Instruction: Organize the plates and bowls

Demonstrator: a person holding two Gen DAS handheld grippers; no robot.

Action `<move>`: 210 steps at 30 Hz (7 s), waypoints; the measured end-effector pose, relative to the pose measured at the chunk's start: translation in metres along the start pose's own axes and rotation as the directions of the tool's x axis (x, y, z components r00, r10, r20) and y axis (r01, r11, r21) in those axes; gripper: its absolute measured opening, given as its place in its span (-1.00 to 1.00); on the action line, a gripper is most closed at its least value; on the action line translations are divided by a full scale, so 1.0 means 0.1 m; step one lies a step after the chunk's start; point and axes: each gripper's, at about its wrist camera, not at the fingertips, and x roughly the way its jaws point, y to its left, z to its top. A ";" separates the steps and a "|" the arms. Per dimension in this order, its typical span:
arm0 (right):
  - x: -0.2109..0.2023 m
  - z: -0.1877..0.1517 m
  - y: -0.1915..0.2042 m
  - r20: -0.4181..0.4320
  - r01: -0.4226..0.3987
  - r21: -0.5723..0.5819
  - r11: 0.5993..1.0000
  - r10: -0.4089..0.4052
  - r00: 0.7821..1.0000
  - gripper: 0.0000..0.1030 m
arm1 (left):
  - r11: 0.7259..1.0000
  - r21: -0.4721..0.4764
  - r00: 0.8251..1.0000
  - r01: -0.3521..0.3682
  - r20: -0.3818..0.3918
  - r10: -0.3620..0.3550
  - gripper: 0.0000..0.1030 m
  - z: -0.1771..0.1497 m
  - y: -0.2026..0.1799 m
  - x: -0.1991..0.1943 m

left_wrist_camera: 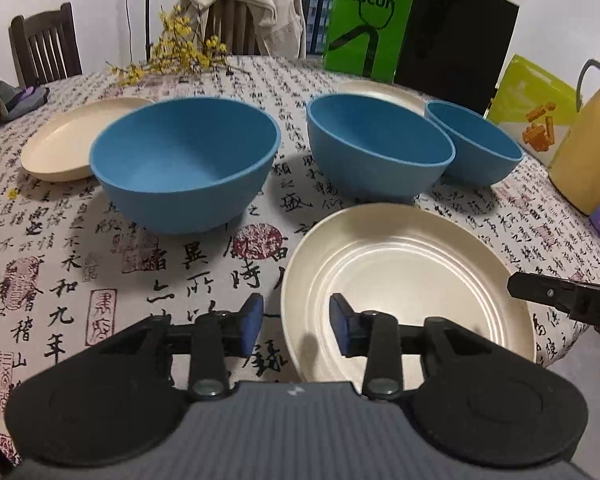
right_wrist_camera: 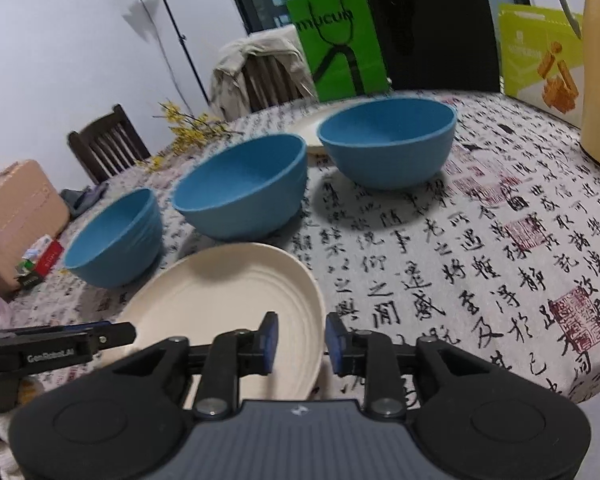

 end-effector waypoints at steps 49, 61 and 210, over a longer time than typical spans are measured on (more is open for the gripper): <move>-1.06 -1.03 0.65 0.303 -0.084 -0.284 0.955 0.173 0.937 1.00 | 0.997 0.070 0.878 0.019 0.476 -0.050 1.00 -1.16 0.47 -1.28; -0.95 -1.04 0.59 0.313 -0.102 -0.239 0.966 0.176 0.933 1.00 | 0.999 -0.007 0.888 0.046 0.459 -0.038 1.00 -1.05 0.64 -1.11; 3.54 1.89 3.00 -0.396 -0.116 -0.259 0.959 0.005 0.918 0.12 | 0.869 -0.491 0.985 -0.062 0.110 0.132 1.00 1.22 3.42 1.01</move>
